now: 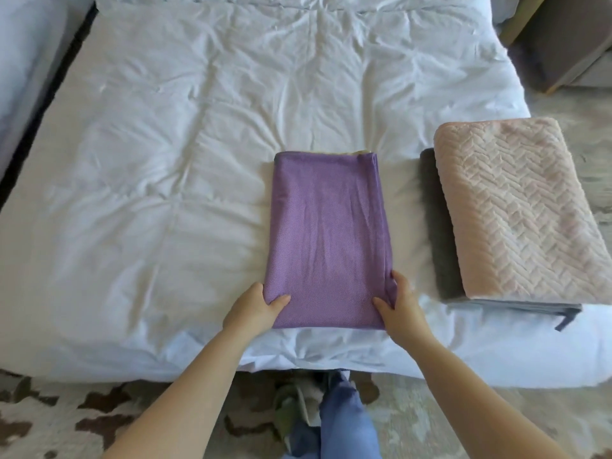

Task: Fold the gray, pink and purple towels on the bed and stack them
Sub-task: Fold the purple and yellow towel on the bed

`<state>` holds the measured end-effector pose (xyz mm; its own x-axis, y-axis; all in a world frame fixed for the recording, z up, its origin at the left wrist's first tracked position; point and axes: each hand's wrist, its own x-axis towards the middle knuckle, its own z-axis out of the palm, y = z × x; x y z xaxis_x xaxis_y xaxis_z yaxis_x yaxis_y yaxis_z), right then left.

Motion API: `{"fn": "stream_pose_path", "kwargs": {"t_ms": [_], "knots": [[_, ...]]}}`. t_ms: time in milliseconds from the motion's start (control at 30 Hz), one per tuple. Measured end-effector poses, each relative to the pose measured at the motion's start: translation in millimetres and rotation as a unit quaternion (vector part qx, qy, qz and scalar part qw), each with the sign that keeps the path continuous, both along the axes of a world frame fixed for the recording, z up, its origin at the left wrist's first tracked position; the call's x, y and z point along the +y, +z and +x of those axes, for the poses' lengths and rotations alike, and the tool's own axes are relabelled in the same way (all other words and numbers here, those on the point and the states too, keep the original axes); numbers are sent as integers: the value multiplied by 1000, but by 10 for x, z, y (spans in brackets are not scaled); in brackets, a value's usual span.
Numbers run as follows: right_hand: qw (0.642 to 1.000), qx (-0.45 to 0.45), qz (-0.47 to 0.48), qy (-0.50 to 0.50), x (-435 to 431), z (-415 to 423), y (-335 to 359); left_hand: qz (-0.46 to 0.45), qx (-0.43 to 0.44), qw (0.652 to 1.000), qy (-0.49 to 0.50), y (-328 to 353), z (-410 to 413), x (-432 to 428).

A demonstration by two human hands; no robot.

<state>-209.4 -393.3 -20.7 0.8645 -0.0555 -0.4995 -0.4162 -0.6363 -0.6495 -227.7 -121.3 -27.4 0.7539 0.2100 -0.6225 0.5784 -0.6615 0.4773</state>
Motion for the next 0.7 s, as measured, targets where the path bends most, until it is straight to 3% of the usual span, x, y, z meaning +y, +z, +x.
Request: {"fn": "stream_pose_path", "kwargs": {"t_ms": [100, 200, 400, 467, 600, 700], "knots": [[999, 41, -26, 19, -115, -35, 39, -27, 47, 998, -13, -1, 18, 97], [998, 23, -59, 21, -173, 287, 28, -30, -33, 997, 63, -31, 325, 116], [994, -21, 54, -90, 7, 1130, -206, -52, -133, 978, 150, -242, 1072, 25], [993, -32, 70, -89, 79, 1306, -331, -64, -147, 974, 160, -310, 1228, 11], [986, -12, 140, -90, 133, 1444, -392, -189, -143, 960, 152, -291, 1355, -60], [984, -18, 168, -64, 80, 1439, -269, -204, -170, 953, 144, -148, 1340, -117]]}}
